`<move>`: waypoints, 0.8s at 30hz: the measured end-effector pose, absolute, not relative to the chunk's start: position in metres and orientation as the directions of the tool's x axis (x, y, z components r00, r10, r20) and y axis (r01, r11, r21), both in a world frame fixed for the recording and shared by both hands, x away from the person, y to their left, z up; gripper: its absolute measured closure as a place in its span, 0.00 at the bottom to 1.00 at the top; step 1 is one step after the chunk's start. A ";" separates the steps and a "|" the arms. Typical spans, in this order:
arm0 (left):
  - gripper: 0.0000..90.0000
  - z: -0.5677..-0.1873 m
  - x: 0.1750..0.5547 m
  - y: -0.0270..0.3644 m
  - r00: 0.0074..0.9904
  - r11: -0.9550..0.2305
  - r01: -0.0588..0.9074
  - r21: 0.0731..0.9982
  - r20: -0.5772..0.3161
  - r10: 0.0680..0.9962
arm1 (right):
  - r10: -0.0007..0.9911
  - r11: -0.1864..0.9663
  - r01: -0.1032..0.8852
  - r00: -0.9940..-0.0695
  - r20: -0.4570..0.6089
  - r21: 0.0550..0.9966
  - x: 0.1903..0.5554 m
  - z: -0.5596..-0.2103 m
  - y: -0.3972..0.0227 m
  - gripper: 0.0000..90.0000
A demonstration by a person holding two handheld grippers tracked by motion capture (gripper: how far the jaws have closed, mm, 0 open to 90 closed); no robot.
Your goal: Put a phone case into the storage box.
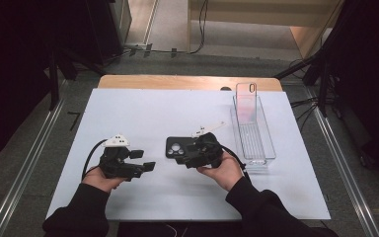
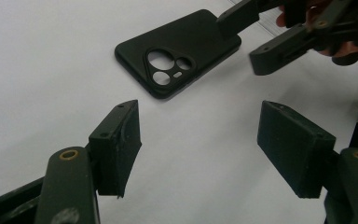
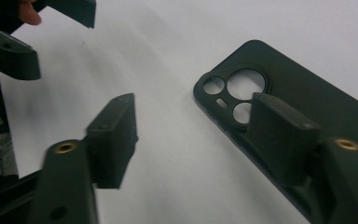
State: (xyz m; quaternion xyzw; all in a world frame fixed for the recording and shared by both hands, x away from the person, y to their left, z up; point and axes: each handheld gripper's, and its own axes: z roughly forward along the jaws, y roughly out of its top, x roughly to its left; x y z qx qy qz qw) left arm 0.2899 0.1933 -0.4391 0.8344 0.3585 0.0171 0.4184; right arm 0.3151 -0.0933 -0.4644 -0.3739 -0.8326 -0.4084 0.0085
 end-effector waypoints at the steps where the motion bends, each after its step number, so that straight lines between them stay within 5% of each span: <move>1: 0.34 -0.439 0.290 0.193 0.742 -0.392 0.584 0.711 -0.271 0.613 | 0.611 0.393 0.632 -0.723 0.324 0.669 0.317 -0.466 -0.092 0.46; 10: 0.34 -0.440 0.290 0.192 0.743 -0.393 0.583 0.711 -0.270 0.612 | 0.578 0.447 0.655 -0.731 0.363 0.609 0.331 -0.483 -0.079 0.95; 24: 0.34 -0.439 0.290 0.192 0.745 -0.396 0.581 0.711 -0.269 0.610 | 0.603 0.485 0.666 -0.724 0.335 0.566 0.338 -0.503 -0.063 0.97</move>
